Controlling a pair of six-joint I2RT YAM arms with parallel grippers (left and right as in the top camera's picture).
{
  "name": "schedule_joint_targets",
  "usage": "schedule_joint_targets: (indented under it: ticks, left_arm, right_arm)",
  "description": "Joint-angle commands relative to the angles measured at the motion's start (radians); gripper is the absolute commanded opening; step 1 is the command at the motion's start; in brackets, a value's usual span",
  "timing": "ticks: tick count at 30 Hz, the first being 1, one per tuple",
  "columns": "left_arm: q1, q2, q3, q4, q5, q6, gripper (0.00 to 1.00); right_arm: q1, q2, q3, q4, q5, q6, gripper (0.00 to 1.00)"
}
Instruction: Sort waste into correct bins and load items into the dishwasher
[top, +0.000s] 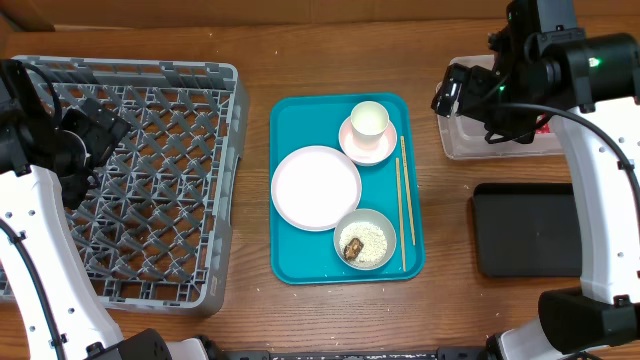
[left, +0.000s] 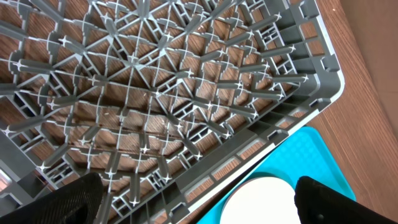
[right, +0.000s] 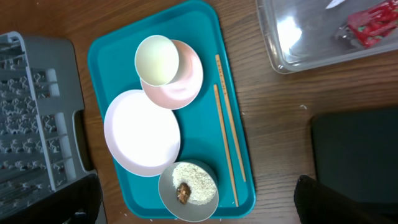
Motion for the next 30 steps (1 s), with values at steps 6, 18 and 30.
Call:
schedule_joint_targets:
  ticks: [6, 18, 30]
  left_arm:
    - [0.003, -0.004, 0.014, 0.000, -0.003, -0.012, 1.00]
    - [0.003, -0.004, 0.014, 0.000, -0.004, -0.012, 1.00]
    - [0.003, -0.004, 0.014, 0.000, -0.003, -0.013, 1.00]
  right_arm:
    - [0.095, -0.005, -0.172, 0.076, -0.024, -0.032, 1.00]
    - [0.219, -0.005, -0.296, 0.143, 0.070, -0.032, 1.00]
    - [0.097, -0.005, -0.307, 0.230, 0.145, 0.087, 1.00]
